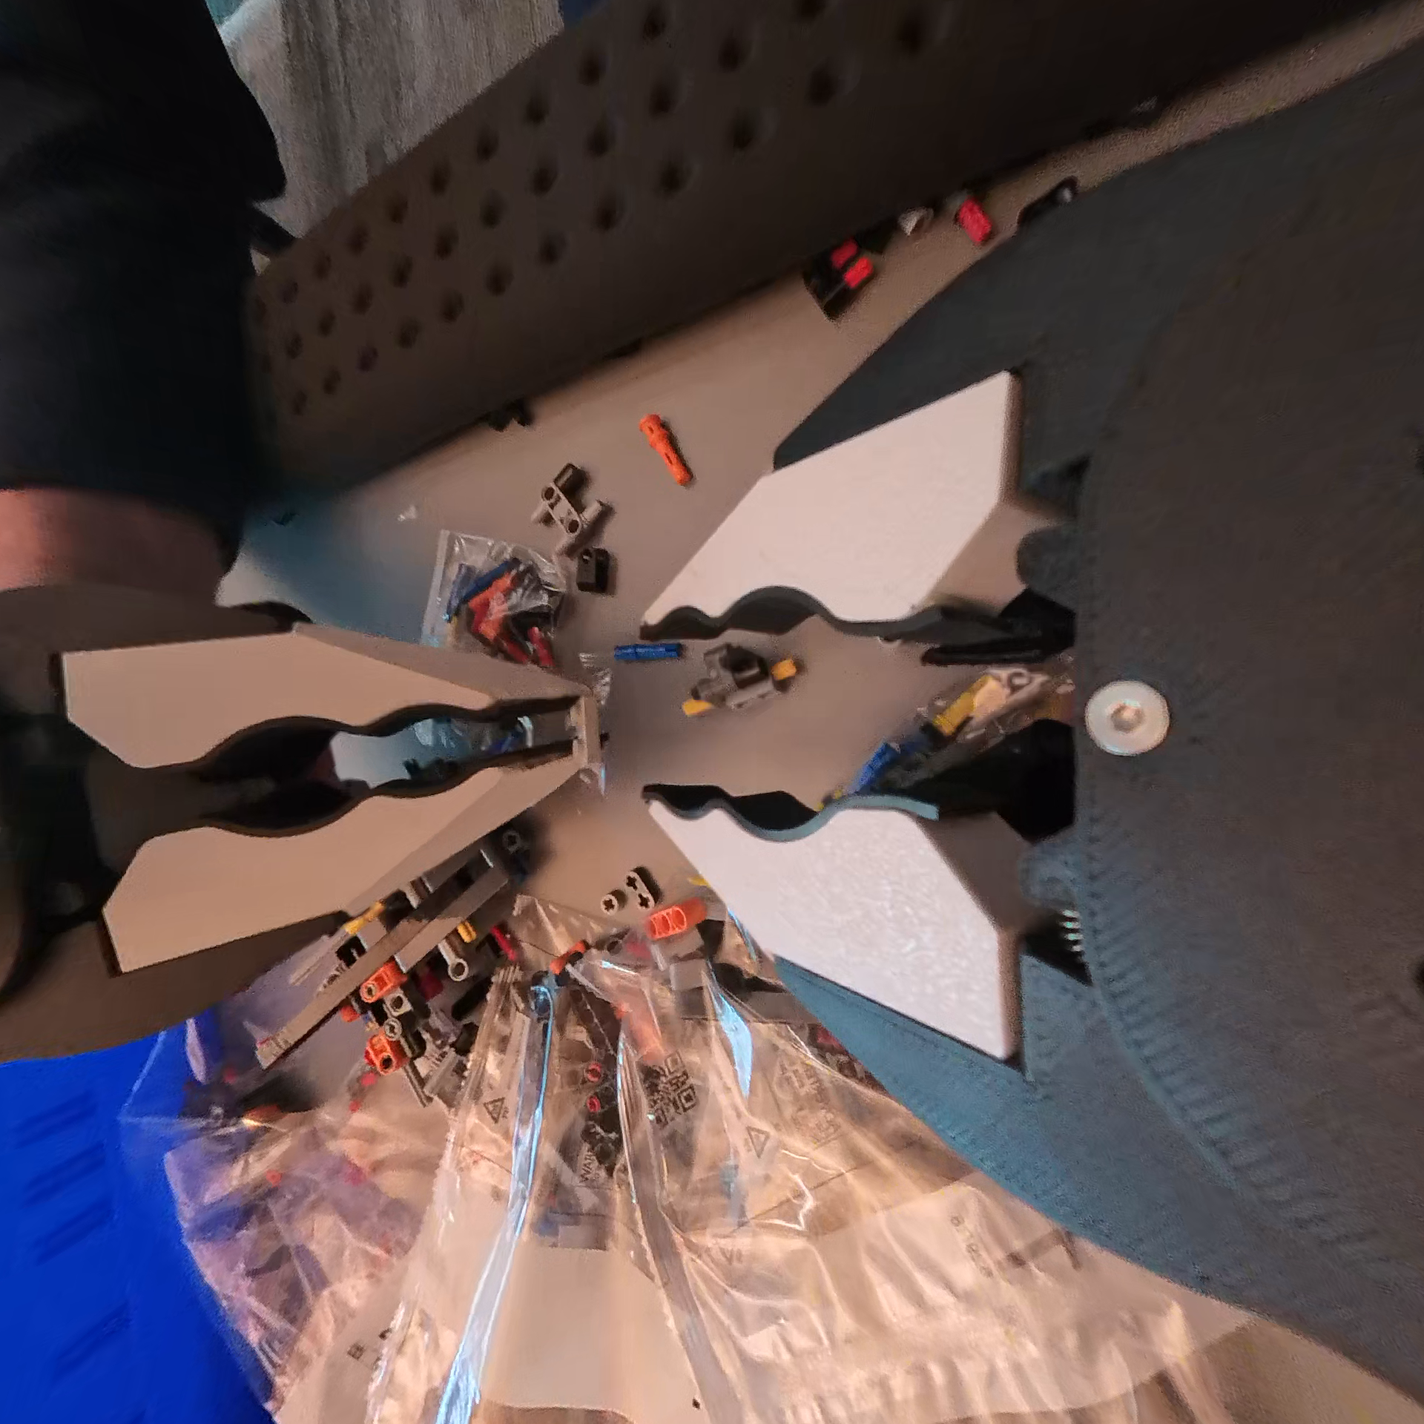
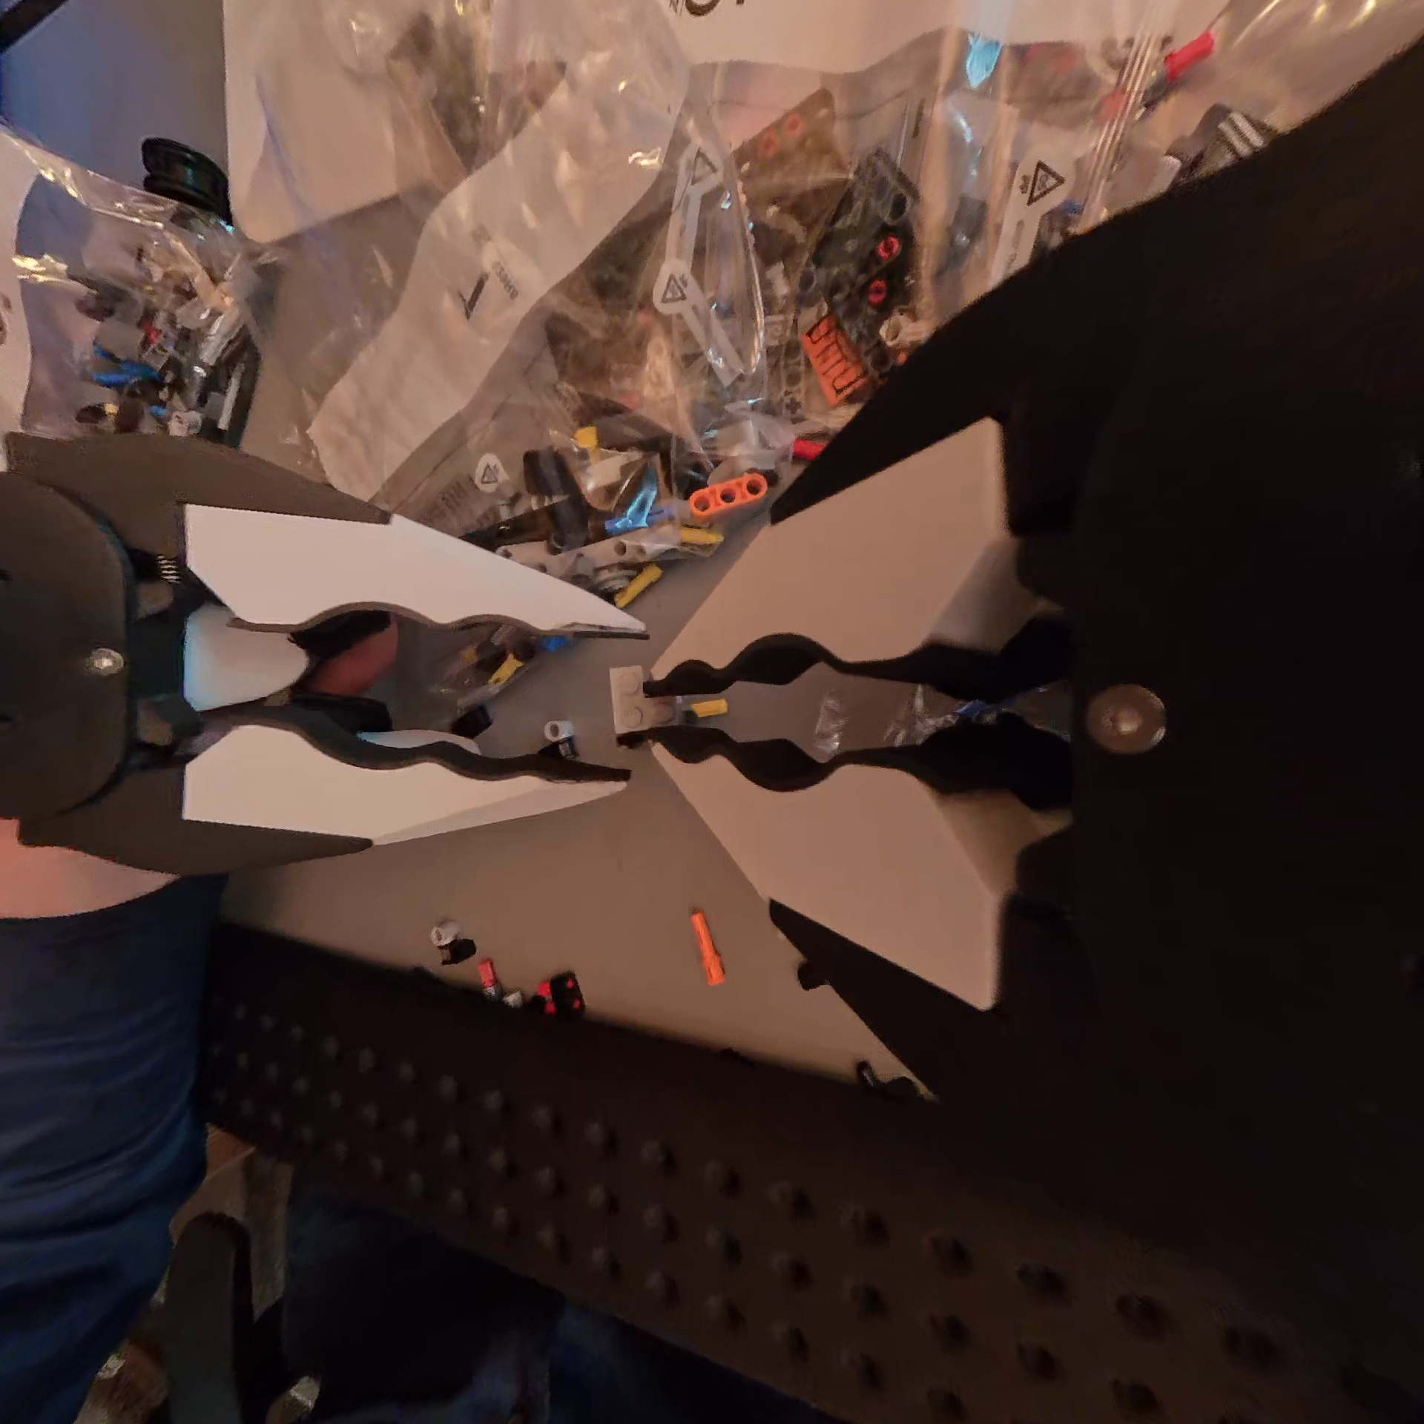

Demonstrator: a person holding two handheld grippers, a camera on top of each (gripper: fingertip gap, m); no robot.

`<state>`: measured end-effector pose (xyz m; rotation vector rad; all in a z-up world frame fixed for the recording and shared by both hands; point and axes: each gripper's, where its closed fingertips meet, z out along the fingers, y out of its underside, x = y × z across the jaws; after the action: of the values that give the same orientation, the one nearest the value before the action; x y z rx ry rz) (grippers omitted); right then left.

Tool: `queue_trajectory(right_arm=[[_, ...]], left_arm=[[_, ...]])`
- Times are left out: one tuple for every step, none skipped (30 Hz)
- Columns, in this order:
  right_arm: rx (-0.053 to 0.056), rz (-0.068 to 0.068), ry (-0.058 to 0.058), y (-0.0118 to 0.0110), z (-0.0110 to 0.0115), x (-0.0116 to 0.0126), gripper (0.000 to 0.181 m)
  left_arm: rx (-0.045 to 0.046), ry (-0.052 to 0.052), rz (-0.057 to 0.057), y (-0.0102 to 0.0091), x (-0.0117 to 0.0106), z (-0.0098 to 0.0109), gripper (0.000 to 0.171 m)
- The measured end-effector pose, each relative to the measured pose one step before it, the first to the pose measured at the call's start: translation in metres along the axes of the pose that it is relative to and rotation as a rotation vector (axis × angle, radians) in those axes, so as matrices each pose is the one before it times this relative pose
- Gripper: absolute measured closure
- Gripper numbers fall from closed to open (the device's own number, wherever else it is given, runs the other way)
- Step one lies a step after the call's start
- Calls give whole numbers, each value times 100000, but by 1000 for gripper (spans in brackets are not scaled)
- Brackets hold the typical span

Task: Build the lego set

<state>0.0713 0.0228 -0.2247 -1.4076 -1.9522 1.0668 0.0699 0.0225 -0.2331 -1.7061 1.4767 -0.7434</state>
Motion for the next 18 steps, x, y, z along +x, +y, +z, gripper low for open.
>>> queue_trajectory(right_arm=[[-1923,624,-95,351,140,39,176],[-2429,334,350,413,197,88,176],[-2894,-103,904,459,231,122,176],[-2371,-216,206,378,205,-2,176],[-1310,353,-735,250,199,-119,174],[-1266,1531,-986,296,199,-57,173],[-2427,2299,-600,487,222,99,172],[-3188,1940,472,581,224,263,171],[-2412,715,1096,390,147,260,166],[-498,-767,1597,33,8,190,164],[999,-1876,2083,-250,-149,143,165],[1570,-1851,1931,-349,-241,109,166],[1490,-871,1222,-315,-227,85,167],[908,-96,540,-174,-161,54,167],[105,-186,674,-34,-74,84,167],[-460,-633,762,50,10,79,168],[-776,-693,178,83,98,-47,169],[-1237,-543,-192,140,157,-101,169]], left_arm=[[-572,-1163,-433,104,-246,-50,137],[225,-743,-958,1,-213,-108,139],[1,4,-730,46,-108,-128,139],[-902,451,251,185,54,-100,139],[-1780,-123,1223,282,53,-29,139],[-2778,-18,1579,391,148,82,139],[-2894,641,1835,388,293,192,139],[-2618,815,1839,321,348,289,139],[-3212,548,1485,403,267,356,138],[-3946,-170,1498,510,130,361,138],[-3540,-561,1664,494,52,319,139],[-2381,-246,1084,345,66,245,139],[-1075,46,410,157,67,161,140],[-305,-175,67,36,-23,78,141],[-285,-476,243,16,-59,10,143],[-788,-295,534,75,-16,17,146],[-966,-189,826,107,37,52,149],[-785,-333,1003,105,30,91,154]])
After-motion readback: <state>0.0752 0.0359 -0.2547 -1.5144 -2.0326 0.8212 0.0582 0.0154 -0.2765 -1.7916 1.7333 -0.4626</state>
